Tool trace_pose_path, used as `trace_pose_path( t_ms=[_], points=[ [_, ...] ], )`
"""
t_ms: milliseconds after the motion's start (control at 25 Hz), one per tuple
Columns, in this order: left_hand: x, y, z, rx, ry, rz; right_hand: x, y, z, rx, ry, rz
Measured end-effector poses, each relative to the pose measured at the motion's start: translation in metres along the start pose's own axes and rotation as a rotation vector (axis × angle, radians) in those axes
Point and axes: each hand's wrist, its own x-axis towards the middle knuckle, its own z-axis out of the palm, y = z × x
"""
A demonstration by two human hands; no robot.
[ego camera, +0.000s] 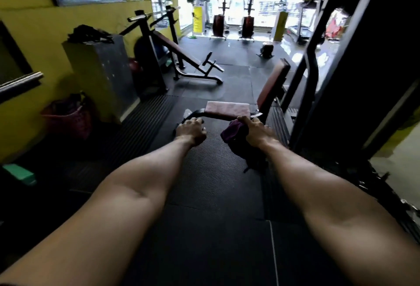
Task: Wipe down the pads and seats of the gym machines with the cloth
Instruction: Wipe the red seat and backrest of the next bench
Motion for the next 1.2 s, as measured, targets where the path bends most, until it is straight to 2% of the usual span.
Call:
trace_pose_path(
  t_ms=[280, 480, 640, 760, 1040, 1200],
  points=[
    [0.12, -0.049, -0.013, -0.111, 0.072, -0.25, 0.178, -0.039, 0.007, 0.008, -0.073, -0.261],
    [0.201, -0.143, -0.011, -0.066, 0.088, -0.387, 0.293, -0.104, 0.047, -0.012, -0.109, -0.393],
    [0.269, -0.234, -0.016, -0.048, 0.07, -0.454, 0.396, -0.174, 0.077, 0.002, -0.127, -0.445],
    [0.312, -0.291, -0.03, -0.039, -0.013, -0.472, 0.459, -0.219, 0.081, 0.042, -0.14, -0.444],
    [0.433, -0.383, -0.04, -0.036, -0.13, -0.503, 0.603, -0.281, 0.1, 0.057, -0.155, -0.442],
    [0.529, -0.437, -0.037, -0.05, -0.134, -0.523, 0.711, -0.314, 0.122, 0.059, -0.137, -0.452]
  ],
)
